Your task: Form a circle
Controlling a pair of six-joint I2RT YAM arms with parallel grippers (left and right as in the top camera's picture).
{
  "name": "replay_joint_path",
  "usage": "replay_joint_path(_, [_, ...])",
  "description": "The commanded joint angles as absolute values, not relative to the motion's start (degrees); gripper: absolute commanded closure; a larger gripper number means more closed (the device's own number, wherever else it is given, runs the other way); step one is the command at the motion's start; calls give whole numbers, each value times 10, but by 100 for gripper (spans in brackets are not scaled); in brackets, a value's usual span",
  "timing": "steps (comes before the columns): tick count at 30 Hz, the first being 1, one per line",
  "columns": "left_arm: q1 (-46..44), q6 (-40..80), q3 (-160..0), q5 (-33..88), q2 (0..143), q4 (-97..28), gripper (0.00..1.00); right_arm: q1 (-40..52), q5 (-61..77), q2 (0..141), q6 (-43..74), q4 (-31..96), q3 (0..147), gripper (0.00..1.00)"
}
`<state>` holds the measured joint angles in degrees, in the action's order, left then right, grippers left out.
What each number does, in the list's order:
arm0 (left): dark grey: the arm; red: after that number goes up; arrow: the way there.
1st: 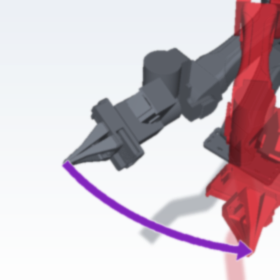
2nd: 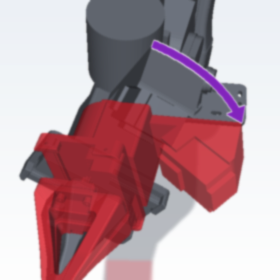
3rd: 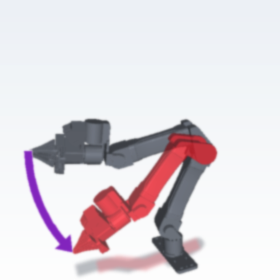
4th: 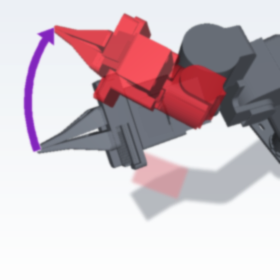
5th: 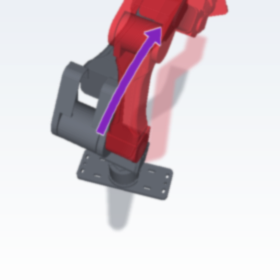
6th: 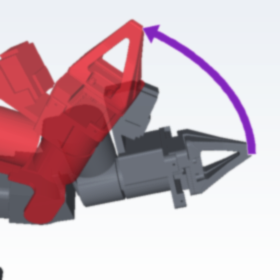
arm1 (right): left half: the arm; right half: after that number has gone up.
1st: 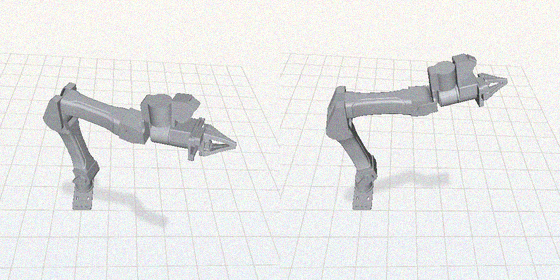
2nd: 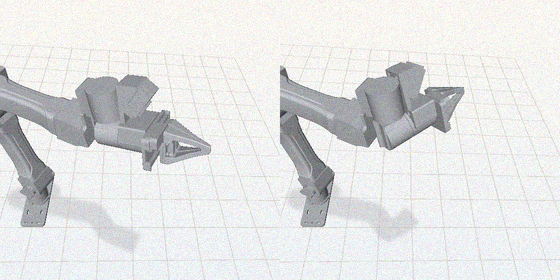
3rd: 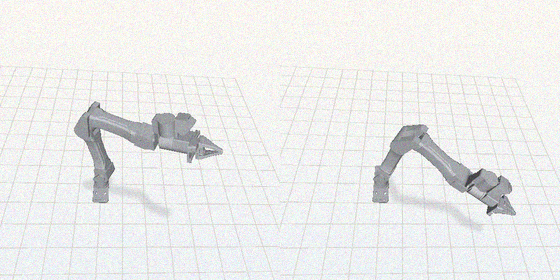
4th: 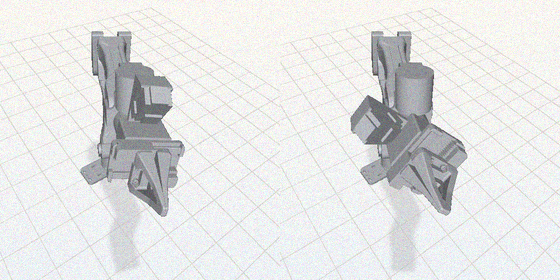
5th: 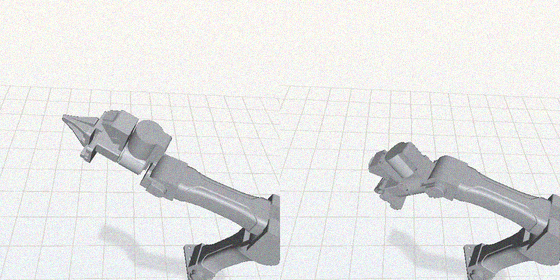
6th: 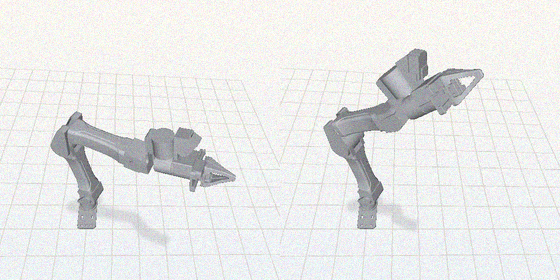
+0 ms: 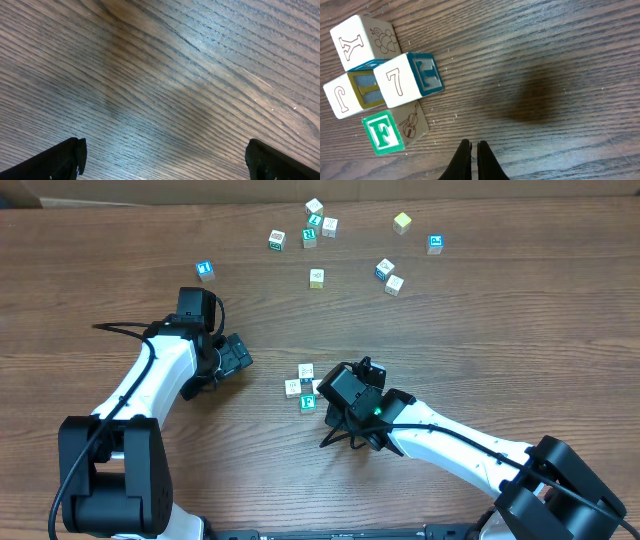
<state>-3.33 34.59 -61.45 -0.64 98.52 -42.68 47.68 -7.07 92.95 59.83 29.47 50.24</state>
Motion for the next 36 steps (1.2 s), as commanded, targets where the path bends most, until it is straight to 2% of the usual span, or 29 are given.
replay_joint_path(1, [-34,356,-623,-4,990,-428,0,475,-82,920,584,293,505,96])
replay_joint_path(14, [-34,356,-623,-4,990,-428,0,475,-105,920,582,293,505,96])
replay_joint_path(20, [-34,356,-623,-4,990,-428,0,475,-105,920,582,293,505,89])
replay_joint_path(22, [-34,356,-623,-4,990,-428,0,475,-105,920,582,293,505,78])
replay_joint_path(25, [-34,356,-623,-4,990,-428,0,475,-105,920,582,293,505,54])
replay_joint_path(26, [-34,356,-623,-4,990,-428,0,475,-105,920,582,293,505,50])
replay_joint_path(28, [-34,356,-623,-4,990,-428,0,475,-107,920,582,293,505,35])
replay_joint_path(36, [-34,356,-623,-4,990,-428,0,475,-110,920,582,293,505,9])
